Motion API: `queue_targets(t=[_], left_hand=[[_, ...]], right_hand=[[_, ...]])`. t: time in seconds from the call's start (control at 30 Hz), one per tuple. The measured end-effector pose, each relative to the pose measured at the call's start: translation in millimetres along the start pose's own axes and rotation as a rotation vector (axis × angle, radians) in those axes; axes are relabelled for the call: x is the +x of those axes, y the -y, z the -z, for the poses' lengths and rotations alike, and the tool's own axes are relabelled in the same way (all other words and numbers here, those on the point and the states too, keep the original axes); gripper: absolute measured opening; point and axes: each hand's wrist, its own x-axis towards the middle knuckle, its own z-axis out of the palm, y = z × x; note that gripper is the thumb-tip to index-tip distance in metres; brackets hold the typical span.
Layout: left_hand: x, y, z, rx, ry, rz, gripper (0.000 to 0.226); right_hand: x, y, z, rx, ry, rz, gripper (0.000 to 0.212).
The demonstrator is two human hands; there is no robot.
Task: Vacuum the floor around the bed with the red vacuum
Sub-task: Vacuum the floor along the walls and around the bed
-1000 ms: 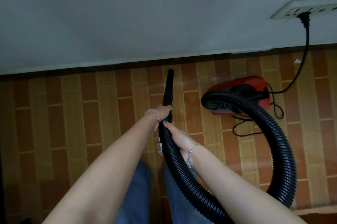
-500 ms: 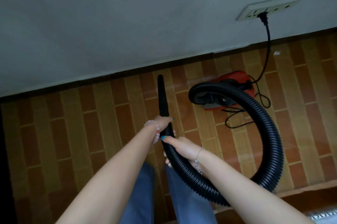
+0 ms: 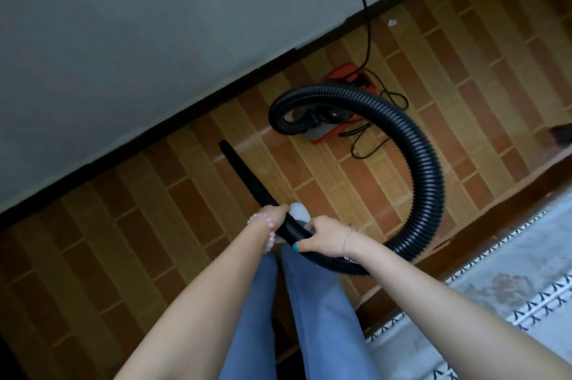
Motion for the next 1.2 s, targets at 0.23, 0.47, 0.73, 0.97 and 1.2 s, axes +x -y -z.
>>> queue_targets(t=[0.23,0.47,0.73,0.97,1.2], left_hand=[[-13.8,18.0,-3.5,-0.052,0.011,-0.002,0.024],[-66.0,-12.4,8.6,-0.155,-0.043,-0.127,0.042],[-139.7,-72.5,31.2,-0.135,-0.105,-0.237,0.059],[-183.0,-116.6,30.7,-0.266,-0.088,-0.323,0.053],[-196.1,-164.3,22.4,-0.266,-0.087,-0.295,0.043]], right_hand=[[-16.1,-4.8,-16.0,-0.088,-0.036,-0.028,0.036],[-53.4,19.1,11.5,0.042,0.045,0.089,0.029],[-100.8,45.4,69.9,0.344,0.178,0.158,0.034],[-132.9,50.5,105.9,0.843,0.414,0.231,0.021],[-140.1,52.3,136.6,1.152,0.551,0.283,0.026]])
